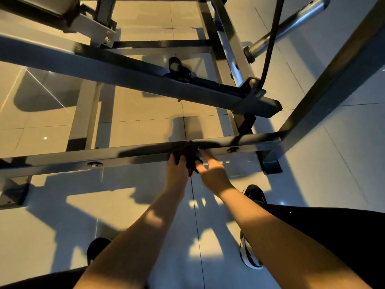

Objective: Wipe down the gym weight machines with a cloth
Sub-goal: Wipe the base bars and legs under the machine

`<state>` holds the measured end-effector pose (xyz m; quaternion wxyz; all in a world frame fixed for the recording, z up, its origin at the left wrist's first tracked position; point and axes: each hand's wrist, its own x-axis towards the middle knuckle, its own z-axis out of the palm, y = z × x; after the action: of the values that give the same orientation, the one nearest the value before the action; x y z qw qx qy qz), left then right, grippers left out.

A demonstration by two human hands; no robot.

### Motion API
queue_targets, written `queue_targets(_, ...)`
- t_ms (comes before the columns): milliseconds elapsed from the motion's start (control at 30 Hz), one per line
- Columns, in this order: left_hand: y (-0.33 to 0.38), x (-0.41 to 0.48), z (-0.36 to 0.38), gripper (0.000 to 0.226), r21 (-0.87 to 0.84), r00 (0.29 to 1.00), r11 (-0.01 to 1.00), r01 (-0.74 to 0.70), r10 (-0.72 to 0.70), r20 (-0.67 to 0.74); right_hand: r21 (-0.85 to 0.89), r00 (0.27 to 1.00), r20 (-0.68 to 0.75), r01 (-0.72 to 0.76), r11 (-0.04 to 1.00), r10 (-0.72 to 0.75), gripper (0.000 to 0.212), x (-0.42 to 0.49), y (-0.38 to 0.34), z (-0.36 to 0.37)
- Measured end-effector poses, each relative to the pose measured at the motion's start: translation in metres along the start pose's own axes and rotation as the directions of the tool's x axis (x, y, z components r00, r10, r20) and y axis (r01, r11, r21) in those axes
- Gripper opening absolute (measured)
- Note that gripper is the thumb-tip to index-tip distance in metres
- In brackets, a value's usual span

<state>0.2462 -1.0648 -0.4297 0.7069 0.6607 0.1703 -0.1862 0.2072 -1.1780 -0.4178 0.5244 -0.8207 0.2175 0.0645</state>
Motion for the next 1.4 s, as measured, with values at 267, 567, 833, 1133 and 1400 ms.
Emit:
queue_targets(267,0.025,-0.018,0.037,0.031,-0.049,0.982,0.997,-0.057,0.065,0.179,0.253,0.999,-0.04,-0.025,0.967,0.036,0.022,-0.008,-0.007,-0.019)
queue_targets(567,0.028,0.005,0.023,0.038,0.283,0.915,0.88,-0.382,0.317,0.249,0.002,0.905,-0.383,0.2,0.98,-0.184,0.021,0.011,-0.006,-0.032)
queue_targets(833,0.025,0.024,0.049,0.04,0.548,0.922,0.743,-0.384,0.281,0.265,-0.242,0.98,-0.125,0.119,0.963,-0.152,0.052,0.049,0.008,-0.023)
queue_targets(1133,0.011,0.028,0.079,0.037,0.637,0.779,0.45,-0.626,0.366,0.509,-0.342,0.763,-0.578,0.095,0.935,-0.289,0.029,0.047,0.047,-0.081)
queue_targets(1400,0.015,0.042,0.089,0.025,0.615,0.739,0.411,-0.673,0.351,0.575,-0.344,0.887,-0.393,0.104,0.933,-0.244,0.031,0.05,0.042,-0.074)
